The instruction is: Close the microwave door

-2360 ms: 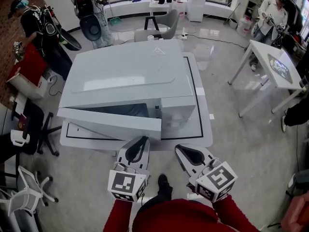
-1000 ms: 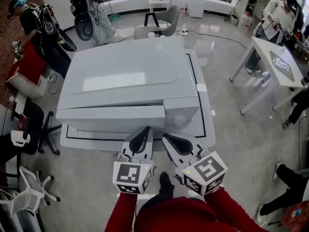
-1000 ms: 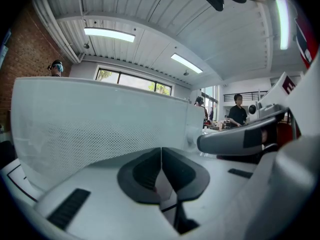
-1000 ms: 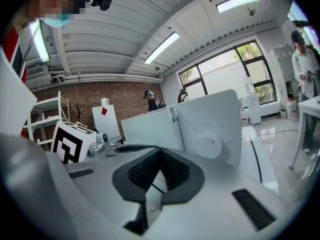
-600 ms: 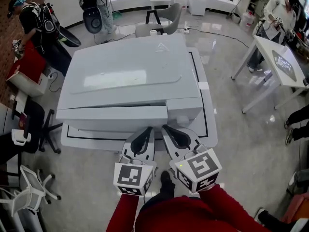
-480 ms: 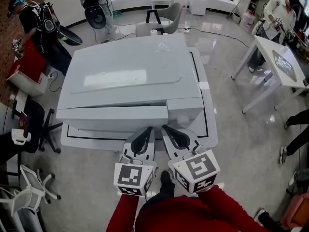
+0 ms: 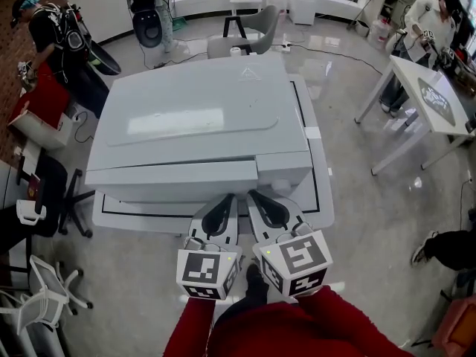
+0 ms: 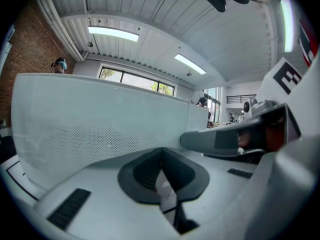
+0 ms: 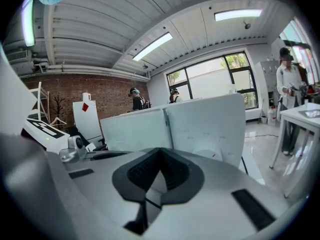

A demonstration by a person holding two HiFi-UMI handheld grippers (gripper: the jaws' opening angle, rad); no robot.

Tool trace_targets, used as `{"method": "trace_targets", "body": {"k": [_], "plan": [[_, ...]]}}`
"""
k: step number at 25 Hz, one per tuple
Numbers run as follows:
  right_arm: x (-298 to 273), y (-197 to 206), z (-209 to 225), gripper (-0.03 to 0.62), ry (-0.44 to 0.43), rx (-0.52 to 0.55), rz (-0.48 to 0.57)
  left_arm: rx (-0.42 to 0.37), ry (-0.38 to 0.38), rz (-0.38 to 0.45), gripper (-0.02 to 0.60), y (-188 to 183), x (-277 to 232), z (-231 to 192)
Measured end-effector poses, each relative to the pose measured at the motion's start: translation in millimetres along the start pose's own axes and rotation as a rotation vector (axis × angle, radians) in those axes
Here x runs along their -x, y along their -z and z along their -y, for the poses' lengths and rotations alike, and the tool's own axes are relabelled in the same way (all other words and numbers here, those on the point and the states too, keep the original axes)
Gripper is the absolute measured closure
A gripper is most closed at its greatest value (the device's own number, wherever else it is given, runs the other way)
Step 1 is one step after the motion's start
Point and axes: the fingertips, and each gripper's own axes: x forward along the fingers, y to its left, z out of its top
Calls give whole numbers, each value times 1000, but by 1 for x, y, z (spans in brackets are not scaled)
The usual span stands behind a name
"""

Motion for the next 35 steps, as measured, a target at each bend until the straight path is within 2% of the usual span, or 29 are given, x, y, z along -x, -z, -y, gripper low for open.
{"method": "trace_targets", "body": {"k": [9,20,22,29,33,35], "plan": [[-9,-4,6,582,46,2,3,8,10,-9,570,-3,-11,0],[-11,-5,5,582,29,7,8,10,29,-2,571,-5,-14,4],[-11,-5,5,582,5,7,15,11,25,0,571,-4,-14,3],[23,-1,-15,582,-192,-3,7,3,33,30,571,-4,14,1],[46,-2,-6,582,-245,28,94,-21,25,46,571,-2,38,-1],[56,3,2,582,-244,32,88,-43,23,45,571,-2,50,-1]]}}
